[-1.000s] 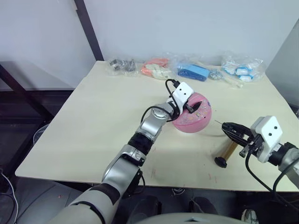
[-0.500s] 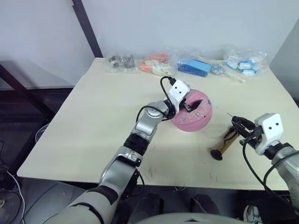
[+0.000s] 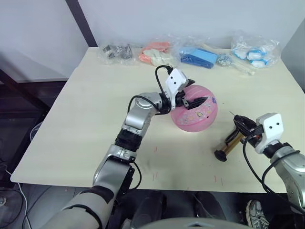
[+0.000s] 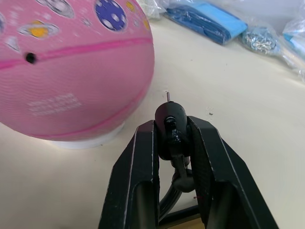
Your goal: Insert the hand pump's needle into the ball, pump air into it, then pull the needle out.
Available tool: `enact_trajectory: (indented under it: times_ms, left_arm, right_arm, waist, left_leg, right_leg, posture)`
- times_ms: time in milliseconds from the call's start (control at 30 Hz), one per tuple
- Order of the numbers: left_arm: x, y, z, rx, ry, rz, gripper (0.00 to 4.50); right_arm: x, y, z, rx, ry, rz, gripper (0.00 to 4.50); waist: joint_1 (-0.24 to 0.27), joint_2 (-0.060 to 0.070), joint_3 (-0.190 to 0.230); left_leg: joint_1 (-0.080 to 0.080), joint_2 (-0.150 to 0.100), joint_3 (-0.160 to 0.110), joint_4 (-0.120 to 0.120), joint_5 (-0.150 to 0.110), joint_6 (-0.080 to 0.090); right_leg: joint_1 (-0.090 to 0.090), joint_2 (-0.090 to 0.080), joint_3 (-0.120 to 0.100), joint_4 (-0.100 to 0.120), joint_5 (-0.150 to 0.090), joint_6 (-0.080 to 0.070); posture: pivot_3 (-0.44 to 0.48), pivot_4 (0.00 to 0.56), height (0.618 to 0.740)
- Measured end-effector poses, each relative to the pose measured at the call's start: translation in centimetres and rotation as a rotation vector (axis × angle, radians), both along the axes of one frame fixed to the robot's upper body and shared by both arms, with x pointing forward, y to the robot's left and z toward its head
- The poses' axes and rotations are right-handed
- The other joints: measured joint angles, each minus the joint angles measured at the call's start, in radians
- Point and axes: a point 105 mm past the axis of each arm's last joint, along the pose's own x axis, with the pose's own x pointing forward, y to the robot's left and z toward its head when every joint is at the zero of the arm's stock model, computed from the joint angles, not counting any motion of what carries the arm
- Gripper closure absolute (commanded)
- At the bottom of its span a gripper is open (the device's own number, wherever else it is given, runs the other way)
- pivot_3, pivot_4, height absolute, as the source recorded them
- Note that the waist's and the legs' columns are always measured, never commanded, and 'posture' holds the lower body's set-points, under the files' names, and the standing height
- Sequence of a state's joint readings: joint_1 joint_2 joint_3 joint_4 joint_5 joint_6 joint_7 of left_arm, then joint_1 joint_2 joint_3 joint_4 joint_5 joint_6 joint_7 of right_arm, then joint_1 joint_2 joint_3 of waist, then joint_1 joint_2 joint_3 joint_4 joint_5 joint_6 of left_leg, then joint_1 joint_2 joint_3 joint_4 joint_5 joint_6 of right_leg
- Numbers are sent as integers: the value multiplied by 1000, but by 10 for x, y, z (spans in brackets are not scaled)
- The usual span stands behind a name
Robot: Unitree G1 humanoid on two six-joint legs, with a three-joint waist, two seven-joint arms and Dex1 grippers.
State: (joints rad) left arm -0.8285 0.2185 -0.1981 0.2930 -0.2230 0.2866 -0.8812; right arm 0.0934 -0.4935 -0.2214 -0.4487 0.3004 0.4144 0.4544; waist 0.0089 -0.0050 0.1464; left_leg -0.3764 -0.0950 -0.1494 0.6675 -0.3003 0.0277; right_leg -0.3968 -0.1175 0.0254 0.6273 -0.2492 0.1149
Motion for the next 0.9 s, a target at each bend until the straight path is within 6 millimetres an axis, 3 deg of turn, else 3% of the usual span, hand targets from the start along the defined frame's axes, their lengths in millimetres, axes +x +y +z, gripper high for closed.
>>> enact_trajectory:
  times_ms: [433,633,900]
  left_arm:
    - [-38,47,41,38,-47,-245,0]
    - [-61,75,21,99,62,-341,0]
    - [-95,83,12,124,141,-470,0]
  right_arm:
    - [16,-20,-3,-9,-23,-76,4131]
    - [23,-47,-7,-105,-45,-175,4131]
    - [31,-69,6,-343,-148,-191,4131]
  waist:
    - [2,1,4]
    - [-8,3,5]
    - [-23,4,7]
  left_leg:
    - [-6,-3,1,2,1,-1]
    - [-6,-3,2,2,1,-1]
    - [-5,-3,4,3,1,-1]
  right_leg:
    - [-7,-1,0,1,2,-3]
    - [-7,-1,1,2,2,-3]
    - [-8,-1,3,6,2,-3]
  posture:
    - [0,150,740]
    - [0,150,740]
    - [0,150,740]
